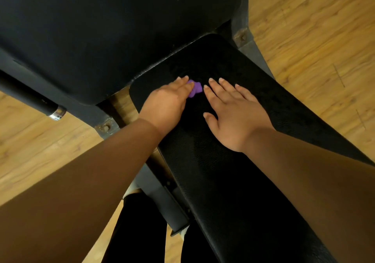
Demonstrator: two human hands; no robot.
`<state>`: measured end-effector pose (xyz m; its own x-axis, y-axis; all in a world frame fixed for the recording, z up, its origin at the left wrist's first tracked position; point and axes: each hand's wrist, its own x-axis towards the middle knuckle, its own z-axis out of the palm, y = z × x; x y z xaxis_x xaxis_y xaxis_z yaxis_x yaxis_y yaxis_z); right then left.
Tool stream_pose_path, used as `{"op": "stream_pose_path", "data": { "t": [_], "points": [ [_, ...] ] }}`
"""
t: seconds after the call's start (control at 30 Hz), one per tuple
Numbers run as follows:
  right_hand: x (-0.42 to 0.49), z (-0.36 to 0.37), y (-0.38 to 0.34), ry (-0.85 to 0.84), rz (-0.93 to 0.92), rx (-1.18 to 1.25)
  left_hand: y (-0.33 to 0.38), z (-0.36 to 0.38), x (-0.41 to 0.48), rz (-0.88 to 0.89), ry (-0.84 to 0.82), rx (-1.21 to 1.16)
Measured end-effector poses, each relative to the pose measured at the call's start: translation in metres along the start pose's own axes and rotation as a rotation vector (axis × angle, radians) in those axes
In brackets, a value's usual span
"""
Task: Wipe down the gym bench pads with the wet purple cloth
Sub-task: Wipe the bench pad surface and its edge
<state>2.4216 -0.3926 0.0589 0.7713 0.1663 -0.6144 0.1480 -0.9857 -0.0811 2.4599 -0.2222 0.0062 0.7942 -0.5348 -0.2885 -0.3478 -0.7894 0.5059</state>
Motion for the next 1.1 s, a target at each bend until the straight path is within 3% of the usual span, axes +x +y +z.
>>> {"op": "stream_pose_path", "data": {
  "t": [0.1,0.33,0.43,0.6,0.73,0.83,1.1],
  "points": [
    [-0.001,0.000,0.000,0.008,-0.003,0.010,0.005,0.003,0.002,-0.058,0.025,-0.022],
    [0.000,0.000,0.000,-0.001,-0.003,0.013,-0.003,0.009,-0.033,0.156,0.071,0.000],
    [0.000,0.000,-0.001,0.002,-0.001,0.006,-0.008,0.000,-0.006,0.037,-0.007,0.002],
    [0.000,0.000,-0.001,-0.002,-0.006,0.006,-0.002,-0.003,0.020,-0.116,0.007,-0.032],
    [0.000,0.000,-0.001,-0.004,-0.007,0.003,-0.005,0.009,-0.018,0.077,0.070,-0.050],
    [0.000,-0.002,-0.002,-0.032,-0.006,-0.026,-0.014,0.010,-0.017,0.118,0.074,-0.036],
    [0.007,-0.004,-0.003,-0.063,-0.001,-0.029,-0.018,0.005,0.044,-0.148,0.031,-0.070]
  ]
}}
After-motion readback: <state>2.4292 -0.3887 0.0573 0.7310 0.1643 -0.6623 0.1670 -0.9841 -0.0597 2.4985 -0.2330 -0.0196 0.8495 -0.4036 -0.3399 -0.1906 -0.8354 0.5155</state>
